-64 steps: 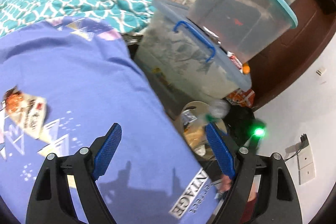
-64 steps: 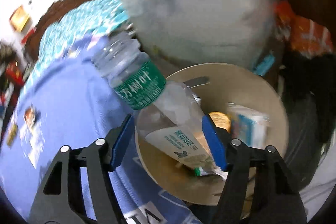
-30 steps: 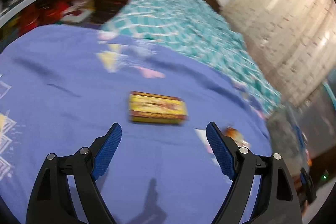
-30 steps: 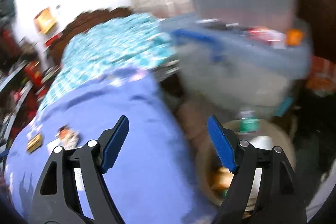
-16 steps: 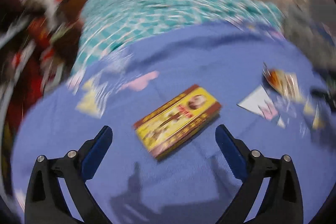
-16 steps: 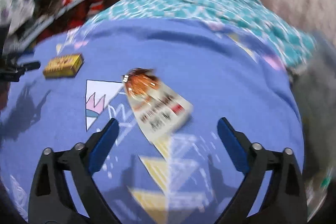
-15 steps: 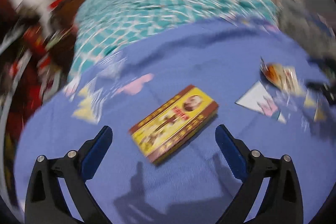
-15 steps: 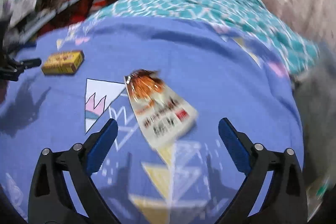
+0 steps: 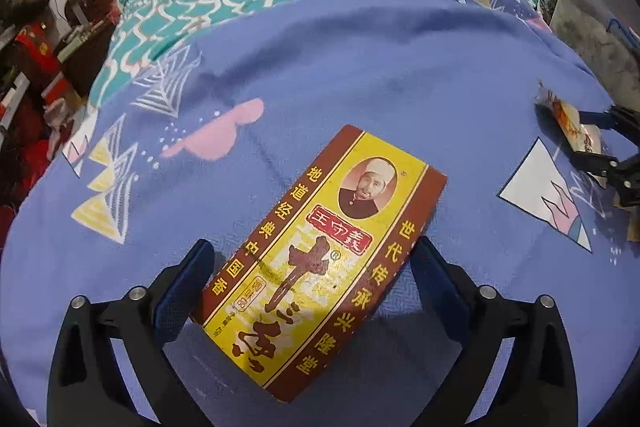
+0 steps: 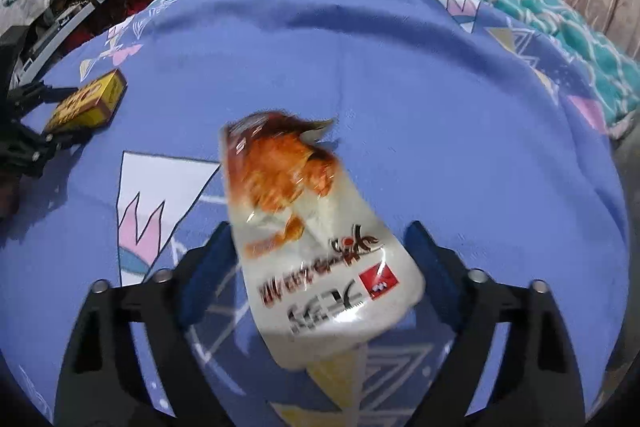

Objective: Collect trash
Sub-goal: 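Grasp the yellow spice box with the left tool while the right grasps the snack wrapper, then carry the spice box and wrapper to the bin and release both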

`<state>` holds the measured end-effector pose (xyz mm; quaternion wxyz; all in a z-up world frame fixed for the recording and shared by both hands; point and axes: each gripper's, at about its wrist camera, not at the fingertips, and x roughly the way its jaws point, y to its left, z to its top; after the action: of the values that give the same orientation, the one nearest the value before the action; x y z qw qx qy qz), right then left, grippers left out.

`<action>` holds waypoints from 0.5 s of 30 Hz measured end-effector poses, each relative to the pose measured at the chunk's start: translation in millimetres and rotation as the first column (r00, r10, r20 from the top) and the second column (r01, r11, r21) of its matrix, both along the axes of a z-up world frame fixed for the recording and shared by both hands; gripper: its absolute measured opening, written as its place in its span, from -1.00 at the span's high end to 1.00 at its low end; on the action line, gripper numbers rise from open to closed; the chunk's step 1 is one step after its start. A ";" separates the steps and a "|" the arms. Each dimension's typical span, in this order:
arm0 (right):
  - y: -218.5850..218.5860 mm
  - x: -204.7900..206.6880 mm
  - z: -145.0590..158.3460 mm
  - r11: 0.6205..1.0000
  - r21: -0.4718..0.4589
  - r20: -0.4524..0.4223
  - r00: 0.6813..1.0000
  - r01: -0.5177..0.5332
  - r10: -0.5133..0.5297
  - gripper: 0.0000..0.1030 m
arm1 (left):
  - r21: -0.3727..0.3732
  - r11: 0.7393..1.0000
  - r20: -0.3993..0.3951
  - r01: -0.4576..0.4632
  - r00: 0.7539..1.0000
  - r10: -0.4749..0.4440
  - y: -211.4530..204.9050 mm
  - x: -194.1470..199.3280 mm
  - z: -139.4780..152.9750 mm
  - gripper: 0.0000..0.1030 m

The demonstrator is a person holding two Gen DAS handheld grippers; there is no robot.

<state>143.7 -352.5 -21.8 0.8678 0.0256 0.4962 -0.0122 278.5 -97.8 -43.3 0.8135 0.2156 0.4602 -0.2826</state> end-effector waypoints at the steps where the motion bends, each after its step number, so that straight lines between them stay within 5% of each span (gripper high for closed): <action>1: 0.1 -4.1 1.8 1.000 0.017 0.001 1.000 0.004 -0.004 -0.50 | -0.001 1.000 0.005 0.005 1.000 -0.005 -1.5 -3.5 1.7 -0.58; 6: 13.9 -46.5 12.5 0.992 0.120 0.024 0.999 0.038 -0.041 -0.46 | 0.018 1.000 -0.011 -0.003 1.000 0.003 -13.5 -34.1 8.1 -0.28; 15: 3.4 -157.1 17.5 0.961 0.194 0.098 0.971 0.198 -0.220 -0.46 | -0.060 0.990 -0.117 0.130 0.984 -0.136 -56.9 -162.7 16.4 -0.26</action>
<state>-13.5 -349.1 -4.3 0.8835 0.1582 0.4373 -0.0565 115.8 -154.7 -26.9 0.7689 0.2071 0.4856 -0.3606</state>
